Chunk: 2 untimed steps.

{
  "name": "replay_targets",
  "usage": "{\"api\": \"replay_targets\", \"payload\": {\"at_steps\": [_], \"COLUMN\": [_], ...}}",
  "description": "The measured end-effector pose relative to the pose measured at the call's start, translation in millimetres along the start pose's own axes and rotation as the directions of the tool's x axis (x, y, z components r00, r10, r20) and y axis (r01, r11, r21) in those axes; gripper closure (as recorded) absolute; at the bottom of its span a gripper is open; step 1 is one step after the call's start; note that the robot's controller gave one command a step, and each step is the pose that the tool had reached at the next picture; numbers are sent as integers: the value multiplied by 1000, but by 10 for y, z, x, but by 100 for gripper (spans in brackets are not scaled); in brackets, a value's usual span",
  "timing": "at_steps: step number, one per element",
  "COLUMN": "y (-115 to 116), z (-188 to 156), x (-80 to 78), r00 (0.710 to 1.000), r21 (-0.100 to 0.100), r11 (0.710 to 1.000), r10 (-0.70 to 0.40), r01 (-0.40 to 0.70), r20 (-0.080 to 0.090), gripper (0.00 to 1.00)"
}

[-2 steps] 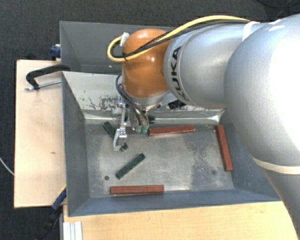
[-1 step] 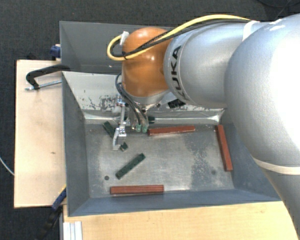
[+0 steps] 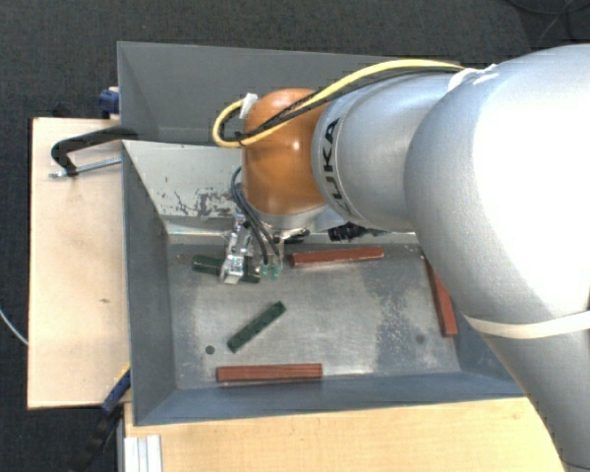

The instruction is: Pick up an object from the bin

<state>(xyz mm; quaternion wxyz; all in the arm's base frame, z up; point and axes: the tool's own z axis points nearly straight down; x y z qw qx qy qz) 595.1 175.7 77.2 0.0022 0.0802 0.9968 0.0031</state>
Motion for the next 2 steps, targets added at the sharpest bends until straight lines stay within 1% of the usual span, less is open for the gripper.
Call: {"api": "replay_targets", "payload": {"at_steps": [1,2], "y": [0,41], "z": [0,-1355], "x": [0,8], "r00": [1000,1000], "r21": [0,2], "r11": [1000,1000], "r10": [0,21], "r01": [0,-21], "r20": [0,3], "gripper": [100,100]}}
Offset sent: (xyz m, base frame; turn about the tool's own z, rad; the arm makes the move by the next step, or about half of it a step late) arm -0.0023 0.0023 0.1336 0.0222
